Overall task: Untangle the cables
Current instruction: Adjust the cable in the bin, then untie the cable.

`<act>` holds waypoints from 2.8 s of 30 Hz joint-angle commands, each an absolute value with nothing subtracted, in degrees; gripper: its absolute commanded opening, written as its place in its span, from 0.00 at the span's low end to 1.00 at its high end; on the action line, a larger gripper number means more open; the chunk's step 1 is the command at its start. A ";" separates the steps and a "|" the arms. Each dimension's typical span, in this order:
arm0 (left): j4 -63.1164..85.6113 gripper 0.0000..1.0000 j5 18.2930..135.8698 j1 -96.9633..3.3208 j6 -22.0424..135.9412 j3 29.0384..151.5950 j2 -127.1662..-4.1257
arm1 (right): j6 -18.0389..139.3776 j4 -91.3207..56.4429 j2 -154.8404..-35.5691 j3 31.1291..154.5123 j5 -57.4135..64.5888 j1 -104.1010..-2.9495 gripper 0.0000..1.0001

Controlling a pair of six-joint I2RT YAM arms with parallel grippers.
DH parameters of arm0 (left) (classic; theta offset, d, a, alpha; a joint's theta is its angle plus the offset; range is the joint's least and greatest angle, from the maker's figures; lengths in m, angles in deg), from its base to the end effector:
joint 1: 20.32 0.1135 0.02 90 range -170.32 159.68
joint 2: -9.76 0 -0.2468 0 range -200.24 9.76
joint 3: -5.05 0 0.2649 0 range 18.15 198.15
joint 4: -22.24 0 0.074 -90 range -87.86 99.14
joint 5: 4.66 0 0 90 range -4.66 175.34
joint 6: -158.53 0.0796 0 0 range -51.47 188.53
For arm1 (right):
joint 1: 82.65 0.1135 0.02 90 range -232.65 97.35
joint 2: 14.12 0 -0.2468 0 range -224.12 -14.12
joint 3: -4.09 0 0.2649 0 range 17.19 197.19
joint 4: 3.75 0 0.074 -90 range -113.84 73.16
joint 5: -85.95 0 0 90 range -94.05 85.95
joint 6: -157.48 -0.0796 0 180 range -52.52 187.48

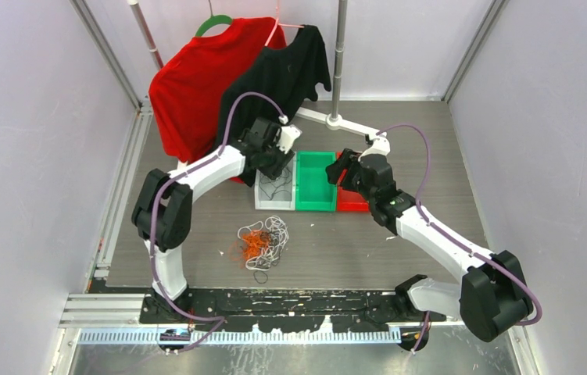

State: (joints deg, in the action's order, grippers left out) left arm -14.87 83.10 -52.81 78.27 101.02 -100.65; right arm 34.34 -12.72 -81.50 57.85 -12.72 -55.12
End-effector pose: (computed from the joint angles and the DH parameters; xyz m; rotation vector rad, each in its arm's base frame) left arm 0.3847 -0.2487 0.1585 0.9100 2.3096 -0.2183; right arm 0.2924 0.1389 0.2203 0.1987 1.9907 0.5424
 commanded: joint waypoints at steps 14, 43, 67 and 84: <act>-29.25 0.99 77.61 -50.66 78.04 112.98 -90.79 | 35.19 -15.14 -80.59 62.88 -12.88 -52.03 0.69; -54.64 0.90 56.99 -38.05 90.43 80.84 -61.87 | 28.81 -10.94 -91.63 56.98 -16.90 -26.77 0.34; -41.47 0.51 71.90 -50.65 90.87 73.74 -75.94 | 28.14 -16.22 -76.43 53.57 -31.65 -26.84 0.29; -60.06 0.00 70.14 -50.64 98.07 88.22 -60.61 | 33.32 -11.05 -78.15 57.39 -25.53 -26.78 0.44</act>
State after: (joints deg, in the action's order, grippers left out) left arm -51.43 72.65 -50.63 94.94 79.58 -67.52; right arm 29.88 -17.25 -77.52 53.20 -28.96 -27.10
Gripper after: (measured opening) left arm 0.010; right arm 0.342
